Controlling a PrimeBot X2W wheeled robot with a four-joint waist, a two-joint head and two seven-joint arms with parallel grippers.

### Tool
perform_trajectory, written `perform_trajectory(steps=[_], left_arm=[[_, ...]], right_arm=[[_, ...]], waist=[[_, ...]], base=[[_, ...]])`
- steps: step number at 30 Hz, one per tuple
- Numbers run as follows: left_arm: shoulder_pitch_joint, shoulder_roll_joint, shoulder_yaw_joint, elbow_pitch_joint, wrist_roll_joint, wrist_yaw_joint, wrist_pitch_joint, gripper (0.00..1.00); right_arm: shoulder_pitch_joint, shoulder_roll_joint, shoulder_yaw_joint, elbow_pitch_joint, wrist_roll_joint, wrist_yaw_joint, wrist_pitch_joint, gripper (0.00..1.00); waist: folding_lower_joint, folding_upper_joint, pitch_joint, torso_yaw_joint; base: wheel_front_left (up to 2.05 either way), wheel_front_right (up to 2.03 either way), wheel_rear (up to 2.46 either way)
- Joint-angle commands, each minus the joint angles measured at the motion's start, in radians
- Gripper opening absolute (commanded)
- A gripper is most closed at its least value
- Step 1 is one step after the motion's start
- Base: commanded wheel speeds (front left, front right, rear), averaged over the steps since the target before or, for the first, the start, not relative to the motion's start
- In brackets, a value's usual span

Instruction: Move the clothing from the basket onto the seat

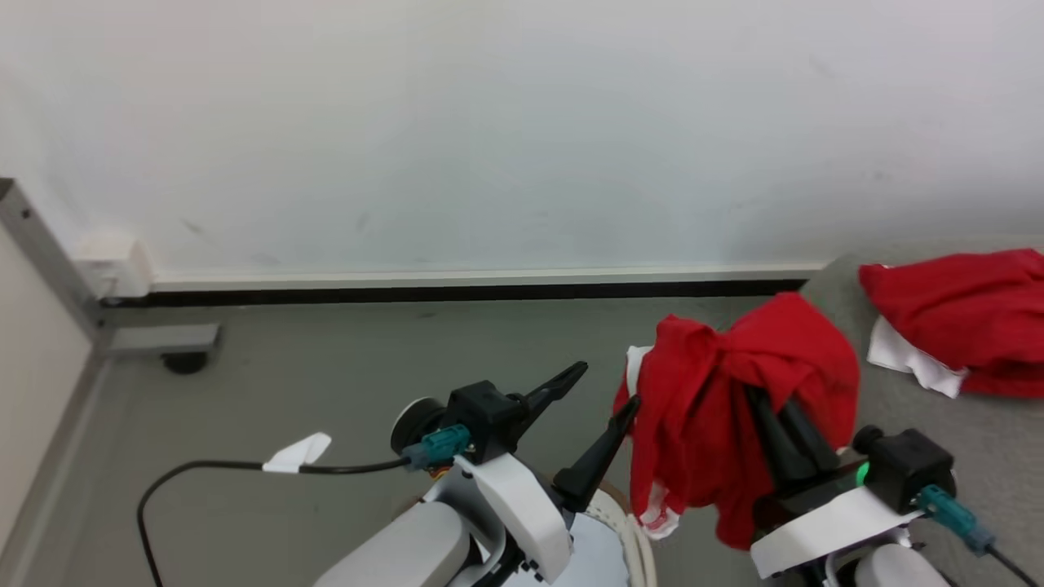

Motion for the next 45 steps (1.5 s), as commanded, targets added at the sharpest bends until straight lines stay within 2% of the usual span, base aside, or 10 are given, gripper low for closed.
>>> perform_trajectory(steps=[1,14,23,30,39,45], left_arm=[[0.015,0.007,0.002,-0.004,-0.011,0.001,-0.009,1.0],[0.05,0.019,0.011,-0.033,0.04,0.003,-0.047,1.0],[0.068,0.016,0.016,-0.035,0.078,-0.003,-0.052,1.0],[0.082,0.008,0.032,-0.041,0.103,-0.01,-0.052,1.0],[0.062,0.014,0.034,-0.052,0.132,-0.024,-0.051,1.0],[0.045,0.041,0.043,-0.069,0.127,-0.029,-0.049,1.0]], right_arm=[[0.008,-0.011,-0.008,-0.009,-0.009,-0.002,0.0,0.0],[0.04,-0.096,-0.133,-0.107,-0.053,-0.002,0.0,0.0],[0.083,-0.104,-0.175,-0.156,-0.064,-0.002,0.0,0.0],[0.095,-0.085,-0.197,-0.177,-0.037,-0.002,0.0,0.0],[0.035,-0.121,-0.235,-0.198,-0.05,-0.002,0.0,0.0],[-0.059,-0.133,-0.345,-0.158,-0.083,-0.002,0.001,0.0]], waist=[[-0.0001,-0.0001,0.008,-0.048],[-0.0001,-0.0001,0.027,-0.289],[-0.0001,-0.0001,0.038,-0.392],[-0.0001,-0.0001,0.048,-0.41],[-0.0001,-0.0001,0.095,-0.372],[-0.0001,-0.0001,0.17,-0.335]], base=[[0.0,0.0,0.0],[0.0,0.0,0.0],[0.0,0.0,0.0],[0.0,0.0,0.0],[0.0,0.0,0.0],[0.0,0.0,0.0]])
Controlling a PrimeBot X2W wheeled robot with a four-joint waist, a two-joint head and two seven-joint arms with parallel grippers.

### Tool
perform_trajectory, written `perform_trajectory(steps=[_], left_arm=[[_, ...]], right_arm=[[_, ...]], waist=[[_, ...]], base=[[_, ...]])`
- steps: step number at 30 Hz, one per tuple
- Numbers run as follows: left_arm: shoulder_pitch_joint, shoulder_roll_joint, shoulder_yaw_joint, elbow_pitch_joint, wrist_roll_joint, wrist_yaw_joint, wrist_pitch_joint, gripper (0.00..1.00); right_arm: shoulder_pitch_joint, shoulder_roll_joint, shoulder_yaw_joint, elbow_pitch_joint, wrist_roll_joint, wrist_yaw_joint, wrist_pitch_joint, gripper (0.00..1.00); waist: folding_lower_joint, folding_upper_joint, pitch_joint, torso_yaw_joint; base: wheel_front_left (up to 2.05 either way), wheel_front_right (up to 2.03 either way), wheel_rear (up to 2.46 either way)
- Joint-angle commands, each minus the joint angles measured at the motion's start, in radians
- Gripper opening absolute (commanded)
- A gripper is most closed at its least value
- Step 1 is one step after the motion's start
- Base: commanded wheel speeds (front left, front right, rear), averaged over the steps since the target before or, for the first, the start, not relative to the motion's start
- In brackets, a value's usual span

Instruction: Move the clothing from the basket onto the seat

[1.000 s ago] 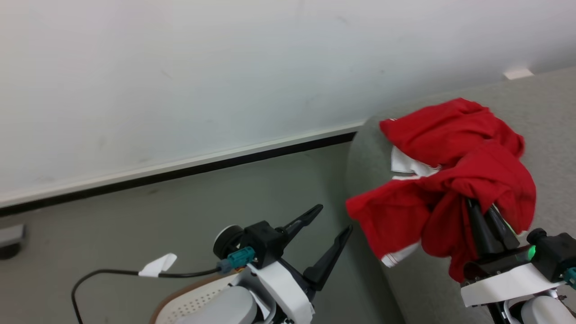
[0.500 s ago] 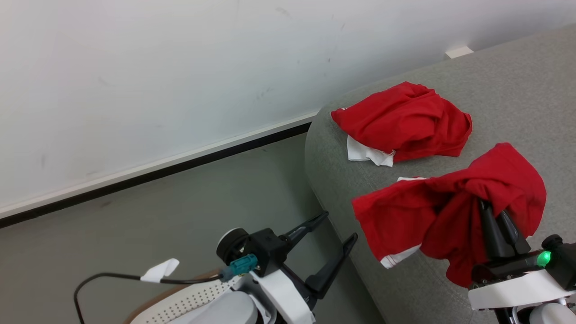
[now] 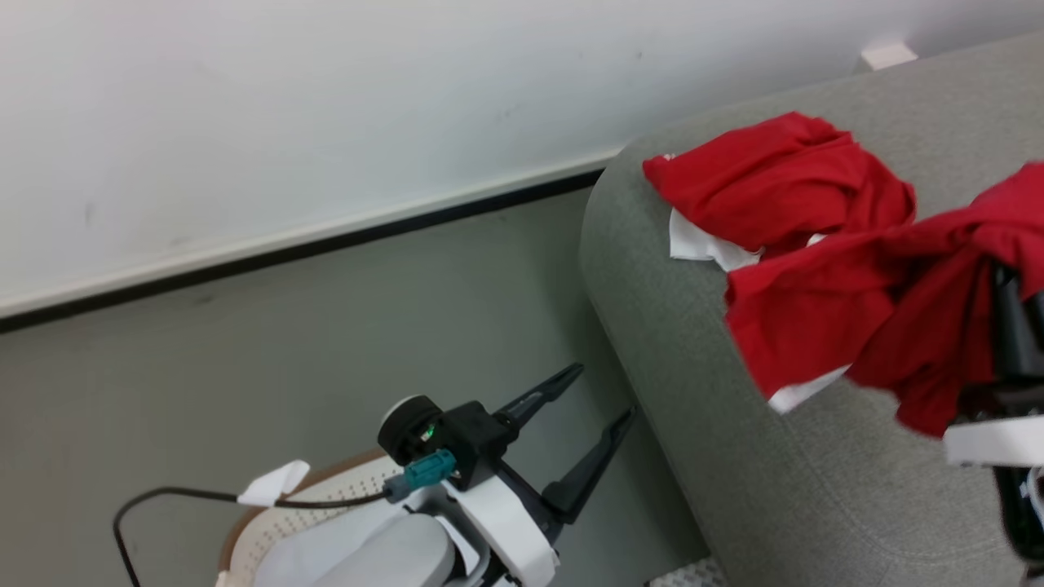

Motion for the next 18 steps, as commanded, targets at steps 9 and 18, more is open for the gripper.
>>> perform_trajectory(steps=[9,18], left_arm=[[-0.053,0.092,0.018,-0.067,0.016,-0.007,0.031,1.0],[-0.093,0.183,0.051,-0.151,0.025,-0.006,0.06,1.0]], right_arm=[[-0.204,-0.049,-0.135,0.061,-0.022,-0.002,0.059,0.0],[-0.379,-0.133,-0.265,0.182,-0.065,-0.002,0.118,0.0]], waist=[[0.0,-0.0001,0.206,0.061],[0.0,-0.0001,0.378,0.094]], base=[[0.0,0.0,0.0],[0.0,0.0,0.0]])
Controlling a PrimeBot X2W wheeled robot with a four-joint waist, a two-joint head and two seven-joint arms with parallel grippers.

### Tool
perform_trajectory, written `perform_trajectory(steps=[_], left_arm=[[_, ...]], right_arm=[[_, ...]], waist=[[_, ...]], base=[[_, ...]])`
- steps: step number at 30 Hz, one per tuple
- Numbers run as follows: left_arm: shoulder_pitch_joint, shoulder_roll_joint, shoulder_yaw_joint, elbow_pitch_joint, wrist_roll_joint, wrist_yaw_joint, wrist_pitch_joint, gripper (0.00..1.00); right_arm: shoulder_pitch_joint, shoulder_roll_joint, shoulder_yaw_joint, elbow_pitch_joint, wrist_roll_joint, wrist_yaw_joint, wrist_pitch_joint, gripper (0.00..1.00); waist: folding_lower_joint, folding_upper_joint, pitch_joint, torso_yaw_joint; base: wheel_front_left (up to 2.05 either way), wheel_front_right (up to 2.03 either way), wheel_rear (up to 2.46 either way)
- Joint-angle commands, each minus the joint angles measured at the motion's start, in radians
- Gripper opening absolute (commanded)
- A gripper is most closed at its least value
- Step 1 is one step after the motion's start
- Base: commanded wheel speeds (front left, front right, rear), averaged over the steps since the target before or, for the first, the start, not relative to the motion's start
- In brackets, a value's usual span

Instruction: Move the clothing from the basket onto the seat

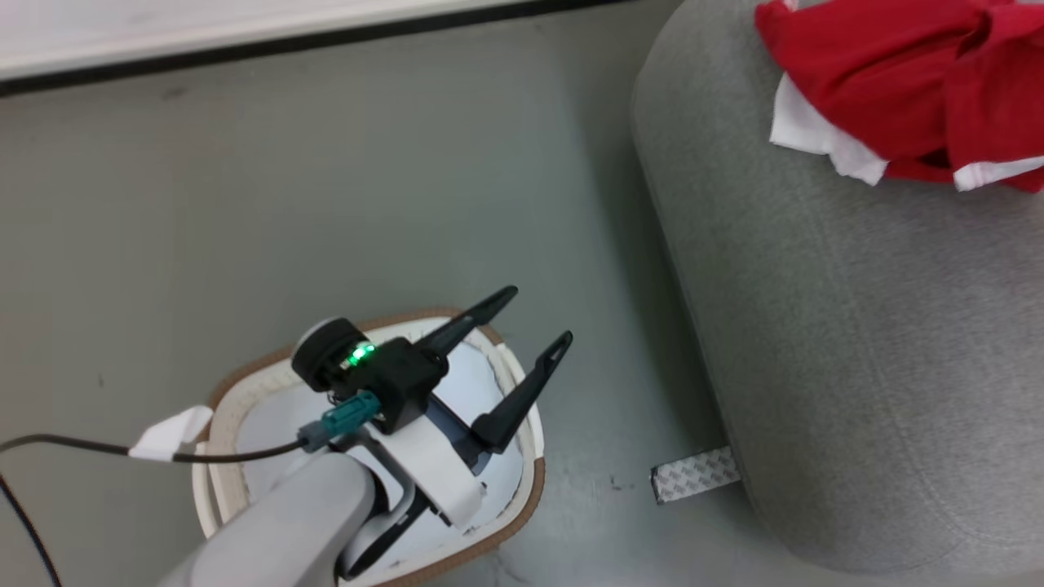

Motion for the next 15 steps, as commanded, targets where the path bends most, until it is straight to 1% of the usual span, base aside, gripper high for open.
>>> perform_trajectory(steps=[1,4,9,12,13,15], left_arm=[[-0.015,0.018,0.009,-0.015,0.006,0.002,0.004,1.0],[-0.021,0.038,0.017,-0.035,0.005,0.003,0.009,1.0],[-0.028,0.063,0.027,-0.053,0.001,0.005,0.01,1.0],[-0.029,0.07,0.028,-0.055,0.0,0.003,0.004,1.0],[-0.029,0.07,0.028,-0.055,0.0,0.003,0.004,1.0],[-0.029,0.073,0.03,-0.053,-0.003,0.004,0.001,1.0]], right_arm=[[-0.032,-0.016,-0.018,0.03,-0.016,-0.002,0.014,0.0],[-0.059,-0.027,-0.038,0.101,-0.051,-0.002,0.048,0.0],[-0.105,-0.044,-0.054,0.254,-0.113,-0.002,0.113,0.0],[-0.134,-0.05,-0.071,0.354,-0.164,-0.002,0.189,0.0],[-0.134,-0.05,-0.071,0.354,-0.164,-0.002,0.189,0.0],[-0.151,-0.041,-0.061,0.411,-0.186,-0.002,0.254,0.0]], waist=[[-0.0002,-0.0001,0.078,0.028],[-0.0002,-0.0001,0.12,0.045],[-0.0002,-0.0001,0.169,0.073],[-0.0002,-0.0001,0.181,0.085],[-0.0002,-0.0001,0.181,0.085],[-0.0002,-0.0001,0.182,0.09]], base=[[0.0,0.0,0.0],[0.0,0.0,0.0],[0.0,0.0,0.0],[0.0,0.0,0.0],[0.0,0.0,0.0],[0.0,0.0,0.0]])
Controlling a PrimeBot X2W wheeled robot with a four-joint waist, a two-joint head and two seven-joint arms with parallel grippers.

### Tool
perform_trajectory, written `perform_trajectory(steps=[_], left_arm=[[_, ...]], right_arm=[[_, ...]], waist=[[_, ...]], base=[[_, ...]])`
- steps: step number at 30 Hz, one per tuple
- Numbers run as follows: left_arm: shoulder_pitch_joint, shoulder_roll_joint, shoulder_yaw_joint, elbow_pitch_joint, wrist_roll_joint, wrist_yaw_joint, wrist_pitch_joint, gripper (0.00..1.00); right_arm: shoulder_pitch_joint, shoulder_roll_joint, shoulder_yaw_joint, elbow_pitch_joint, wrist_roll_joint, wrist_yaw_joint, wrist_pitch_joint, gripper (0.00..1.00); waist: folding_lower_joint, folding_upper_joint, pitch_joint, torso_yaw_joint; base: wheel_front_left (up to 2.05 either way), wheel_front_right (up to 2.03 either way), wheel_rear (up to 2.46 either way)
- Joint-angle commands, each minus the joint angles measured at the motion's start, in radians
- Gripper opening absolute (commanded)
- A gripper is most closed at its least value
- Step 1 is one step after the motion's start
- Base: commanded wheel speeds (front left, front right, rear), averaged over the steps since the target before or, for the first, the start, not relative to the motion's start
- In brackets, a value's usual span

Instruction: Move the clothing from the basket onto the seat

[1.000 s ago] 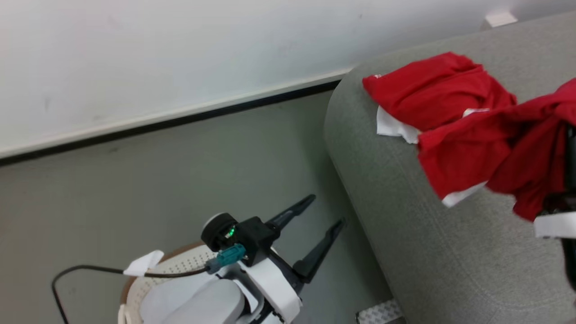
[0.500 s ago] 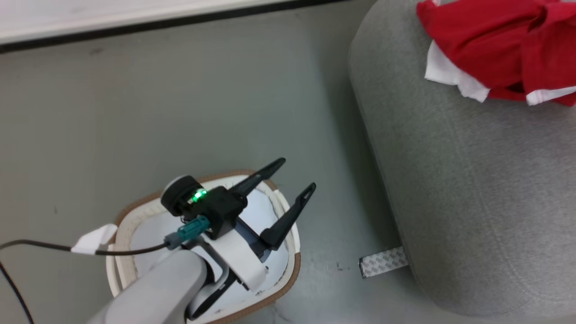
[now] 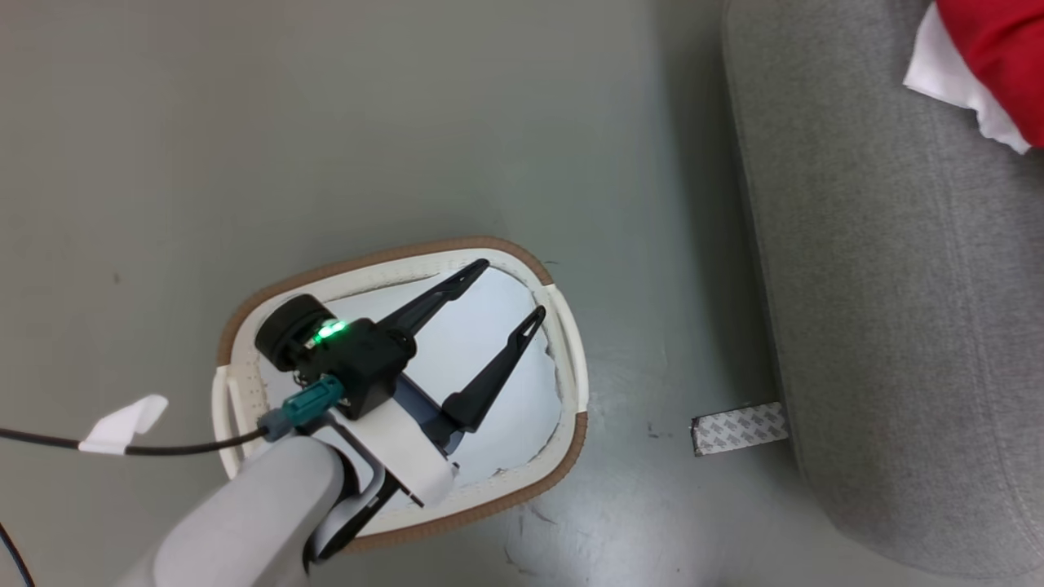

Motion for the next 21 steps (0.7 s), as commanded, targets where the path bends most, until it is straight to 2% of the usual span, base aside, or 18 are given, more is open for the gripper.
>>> perform_trajectory(steps=[1,6,8,9,10,11,15,21], left_arm=[[-0.011,0.006,0.004,0.001,-0.004,0.001,-0.003,1.0],[-0.005,-0.006,0.0,0.026,-0.014,0.003,-0.013,1.0],[0.003,-0.012,-0.003,0.039,-0.017,0.004,-0.019,1.0],[0.007,-0.016,-0.004,0.047,-0.019,0.004,-0.023,1.0],[0.011,-0.021,-0.005,0.053,-0.022,0.005,-0.025,1.0],[0.016,-0.026,-0.008,0.06,-0.025,0.006,-0.025,1.0],[0.042,-0.049,-0.009,0.101,-0.042,0.007,-0.038,1.0],[0.101,-0.092,0.009,0.181,-0.074,0.025,-0.056,1.0]], right_arm=[[-0.024,0.002,0.0,0.01,-0.002,-0.002,0.009,0.0],[-0.04,-0.003,0.01,0.062,-0.014,-0.002,0.058,0.0],[-0.044,-0.005,0.024,0.068,-0.021,-0.002,0.068,0.35],[-0.041,-0.004,0.037,0.072,-0.021,-0.002,0.073,0.47],[-0.036,-0.007,0.05,0.074,-0.018,-0.002,0.082,0.91],[-0.03,-0.012,0.061,0.077,-0.013,-0.002,0.089,1.0],[0.001,-0.021,0.133,0.085,0.025,-0.002,0.132,1.0],[0.067,-0.09,0.277,0.04,0.102,-0.002,0.208,1.0]], waist=[[-0.0002,-0.0001,0.001,0.005],[-0.0002,-0.0001,-0.029,0.01],[-0.0002,-0.0001,-0.051,0.008],[-0.0002,-0.0001,-0.064,0.006],[-0.0002,-0.0001,-0.079,0.005],[-0.0002,-0.0001,-0.095,0.003],[-0.0002,-0.0001,-0.176,-0.006],[-0.0002,-0.0001,-0.348,0.011]], base=[[0.0,0.0,0.0],[0.0,0.0,0.0],[0.0,0.0,0.0],[0.0,0.0,0.0],[0.0,0.0,0.0],[0.0,0.0,0.0],[0.0,0.0,0.0],[0.0,0.0,0.0]])
